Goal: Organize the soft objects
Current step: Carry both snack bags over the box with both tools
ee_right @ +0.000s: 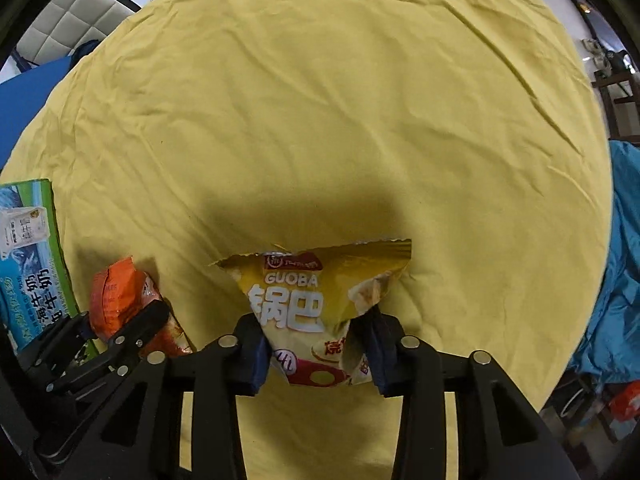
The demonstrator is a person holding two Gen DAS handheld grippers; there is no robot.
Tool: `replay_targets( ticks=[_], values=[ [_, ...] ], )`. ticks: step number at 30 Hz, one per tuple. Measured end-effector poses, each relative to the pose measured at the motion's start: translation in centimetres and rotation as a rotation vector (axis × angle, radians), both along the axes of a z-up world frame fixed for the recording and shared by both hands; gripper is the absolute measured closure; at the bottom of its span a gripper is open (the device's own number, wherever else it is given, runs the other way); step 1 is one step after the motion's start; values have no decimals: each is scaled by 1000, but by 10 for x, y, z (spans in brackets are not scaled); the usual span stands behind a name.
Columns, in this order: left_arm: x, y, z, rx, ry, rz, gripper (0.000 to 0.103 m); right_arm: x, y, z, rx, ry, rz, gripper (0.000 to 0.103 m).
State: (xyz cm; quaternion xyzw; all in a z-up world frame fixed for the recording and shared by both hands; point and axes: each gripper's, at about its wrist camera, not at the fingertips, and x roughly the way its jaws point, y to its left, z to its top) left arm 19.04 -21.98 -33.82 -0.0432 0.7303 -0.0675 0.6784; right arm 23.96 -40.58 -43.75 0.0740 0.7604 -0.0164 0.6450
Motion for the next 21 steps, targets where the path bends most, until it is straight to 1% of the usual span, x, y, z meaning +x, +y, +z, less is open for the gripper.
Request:
replay_targets(
  ticks=[2,8,12,13,16,17,20,21],
  values=[
    [0,-1,8,2,-21,-7,70,-5,11,4,-15,-20,0,66],
    [-5,-11,48,-7,-112,-48,71,-28,30,35,-10,-86,-9,68],
    [-13,-11,84,-15,-190,-73,71,-45,33,67,3,-141,-16,69],
    [-14,-11,91,-18,-205,-76,71,-50,27,75,8,-153,-18,69],
    [-20,-5,119,-25,-260,-92,71,-63,31,103,22,-198,-24,69],
    [-23,-3,130,-30,-280,-98,71,-68,31,108,25,-210,-25,69],
    [-30,20,146,-45,-311,-104,71,-78,38,133,38,-250,-20,69],
    [-34,26,157,-53,-325,-104,71,-83,45,142,43,-264,-17,69]
  ],
)
